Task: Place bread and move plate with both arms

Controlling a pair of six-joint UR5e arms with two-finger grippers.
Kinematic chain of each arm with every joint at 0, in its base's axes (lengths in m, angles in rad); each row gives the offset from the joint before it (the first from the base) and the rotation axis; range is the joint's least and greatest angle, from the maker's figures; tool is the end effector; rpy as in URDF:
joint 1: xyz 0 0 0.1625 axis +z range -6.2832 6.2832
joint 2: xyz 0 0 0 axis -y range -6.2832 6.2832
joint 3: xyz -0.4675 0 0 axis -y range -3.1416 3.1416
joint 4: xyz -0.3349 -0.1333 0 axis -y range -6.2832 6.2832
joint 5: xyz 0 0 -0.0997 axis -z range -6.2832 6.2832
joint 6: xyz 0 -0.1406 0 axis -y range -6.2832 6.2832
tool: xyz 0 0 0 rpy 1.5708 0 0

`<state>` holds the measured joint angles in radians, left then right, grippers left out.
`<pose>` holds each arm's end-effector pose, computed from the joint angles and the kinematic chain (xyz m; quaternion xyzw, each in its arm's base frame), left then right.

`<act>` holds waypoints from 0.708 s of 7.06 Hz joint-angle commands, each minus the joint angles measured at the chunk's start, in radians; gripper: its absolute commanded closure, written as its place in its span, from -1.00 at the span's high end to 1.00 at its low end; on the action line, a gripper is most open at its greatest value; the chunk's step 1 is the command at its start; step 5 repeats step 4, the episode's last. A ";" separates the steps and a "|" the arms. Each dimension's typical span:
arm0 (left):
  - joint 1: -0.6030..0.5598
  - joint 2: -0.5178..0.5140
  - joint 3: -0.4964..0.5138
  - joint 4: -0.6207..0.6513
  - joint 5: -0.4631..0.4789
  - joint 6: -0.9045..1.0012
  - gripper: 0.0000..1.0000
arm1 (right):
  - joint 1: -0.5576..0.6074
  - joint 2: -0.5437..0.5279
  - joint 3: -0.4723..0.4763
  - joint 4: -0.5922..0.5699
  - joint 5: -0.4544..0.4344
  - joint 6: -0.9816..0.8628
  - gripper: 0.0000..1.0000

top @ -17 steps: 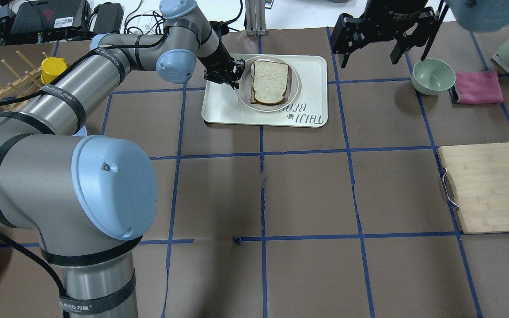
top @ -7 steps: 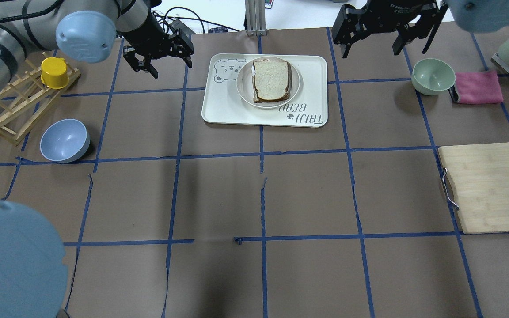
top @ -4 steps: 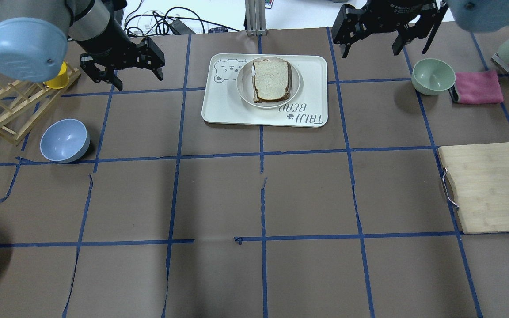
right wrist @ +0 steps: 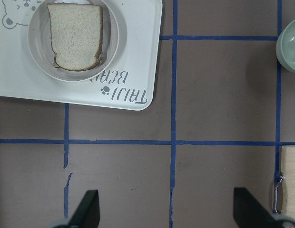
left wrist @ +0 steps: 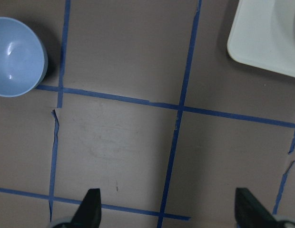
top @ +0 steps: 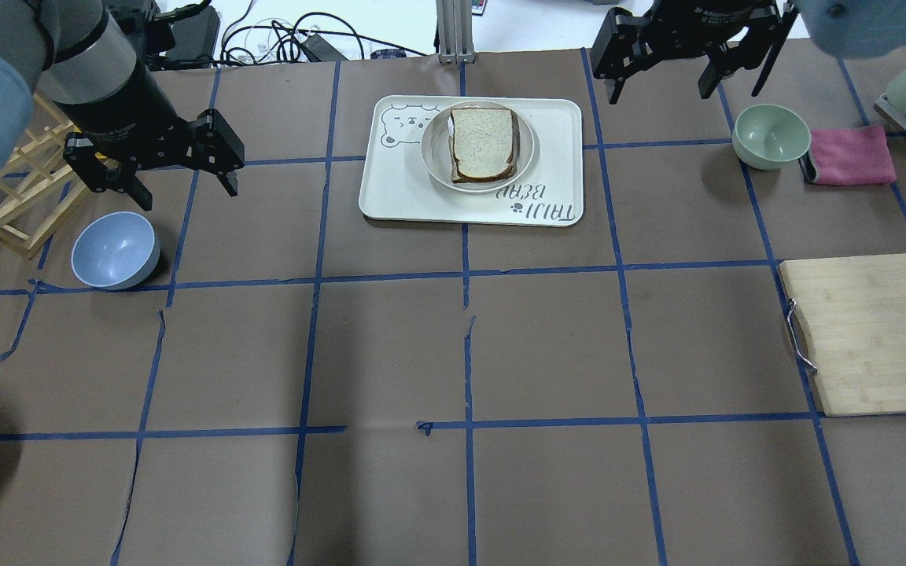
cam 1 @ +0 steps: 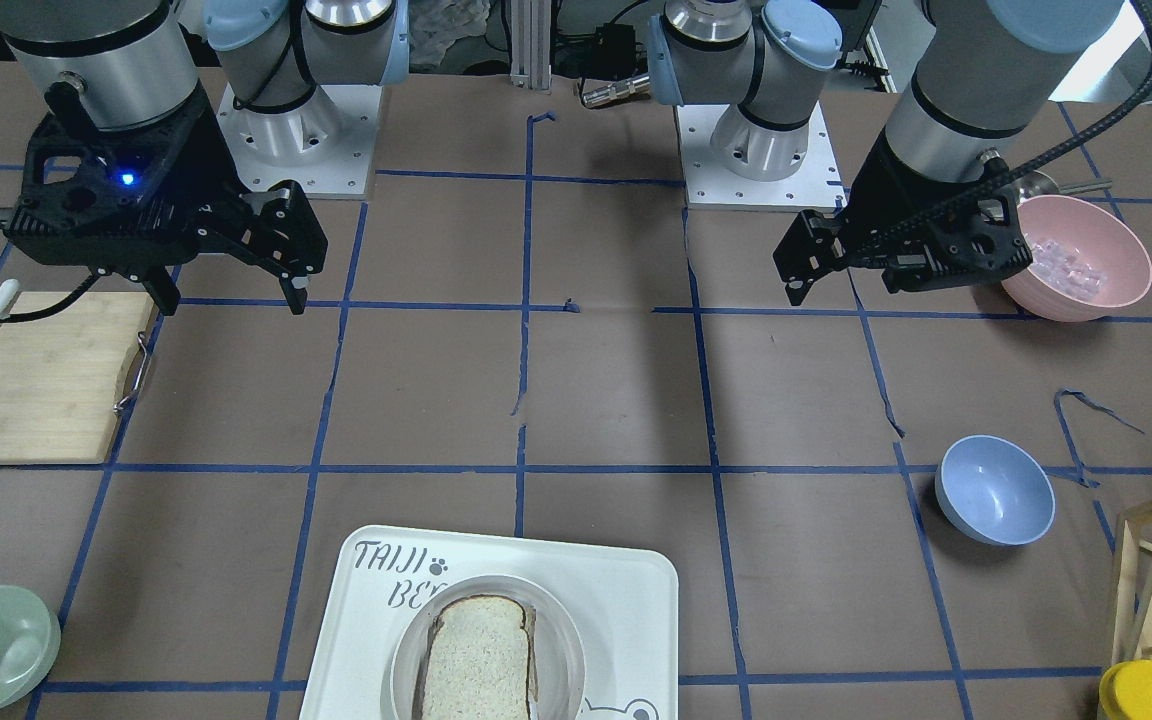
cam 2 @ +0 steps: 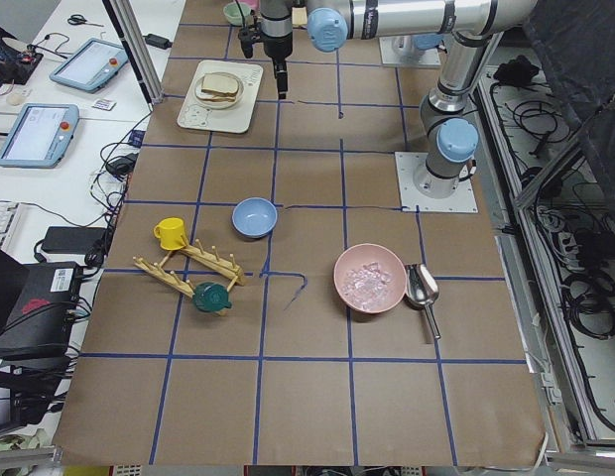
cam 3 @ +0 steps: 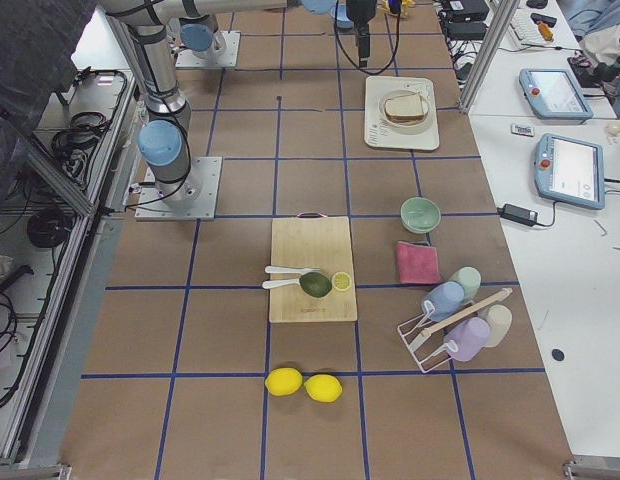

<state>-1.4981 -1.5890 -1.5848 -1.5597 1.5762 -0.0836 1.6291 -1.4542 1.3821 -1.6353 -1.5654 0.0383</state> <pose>-0.1002 -0.4484 0.4765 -0.0780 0.9969 0.0105 0.0028 0.1633 -0.4977 0.5252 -0.0102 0.9976 -0.0680 0.0060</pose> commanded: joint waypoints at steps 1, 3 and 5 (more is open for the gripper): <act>-0.002 0.024 -0.006 -0.017 -0.041 0.001 1.00 | -0.002 -0.002 0.000 0.012 -0.011 0.000 1.00; -0.004 0.033 -0.030 -0.017 -0.041 0.005 1.00 | -0.006 -0.002 0.000 0.012 -0.010 0.000 1.00; -0.004 0.041 -0.034 -0.017 -0.039 0.007 1.00 | -0.020 -0.003 0.000 0.014 -0.005 0.000 1.00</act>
